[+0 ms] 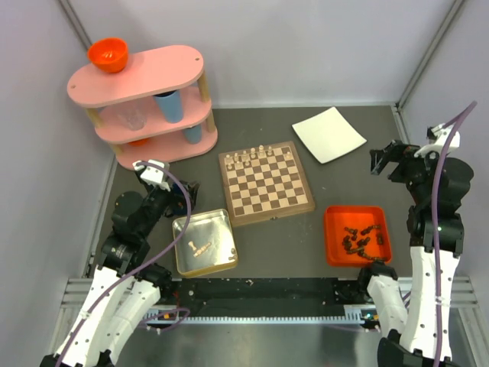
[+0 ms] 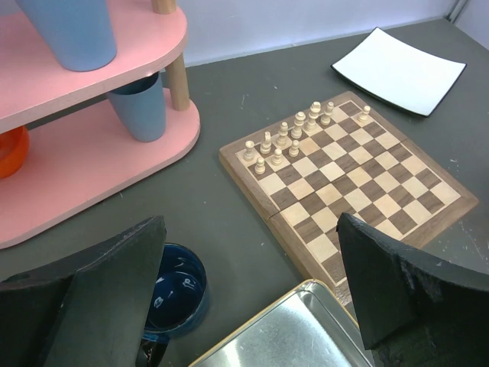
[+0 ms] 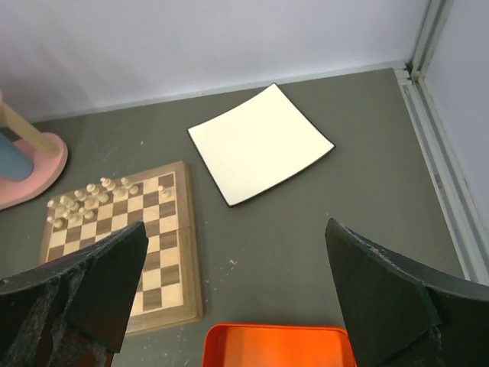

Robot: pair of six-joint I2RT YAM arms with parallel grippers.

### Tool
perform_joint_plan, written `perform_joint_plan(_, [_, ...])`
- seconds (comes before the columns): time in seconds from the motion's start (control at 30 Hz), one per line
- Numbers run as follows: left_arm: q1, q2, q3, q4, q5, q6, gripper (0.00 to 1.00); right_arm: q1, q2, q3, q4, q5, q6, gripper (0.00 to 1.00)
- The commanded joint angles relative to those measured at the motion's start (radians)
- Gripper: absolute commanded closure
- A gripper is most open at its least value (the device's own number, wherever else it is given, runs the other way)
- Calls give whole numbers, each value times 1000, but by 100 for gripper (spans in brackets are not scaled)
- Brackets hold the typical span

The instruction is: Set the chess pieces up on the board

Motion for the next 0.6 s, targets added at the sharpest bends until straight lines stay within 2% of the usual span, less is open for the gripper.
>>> perform_joint_plan(0.0, [-4, -4, -2, 40, -15, 6, 1, -5, 16, 4, 16, -101, -47, 1])
perform_joint_plan(0.07, [-4, -1, 1, 40, -15, 3, 1, -5, 24, 0, 18, -180, -104, 1])
perform_joint_plan(0.2, [-4, 0, -1, 41, -16, -13, 1, -7, 42, -11, -23, -543, -299, 1])
perform_joint_plan(0.27, [-4, 5, 1, 41, -12, -18, 1, -5, 57, -22, -56, -636, -382, 1])
perform_joint_plan(0.47, [-4, 17, 3, 37, -12, -9, 1, -5, 88, -85, -124, -783, -540, 1])
perform_joint_plan(0.57, [-4, 20, 1, 35, -13, -4, 1, -7, 107, -91, -222, -746, -673, 1])
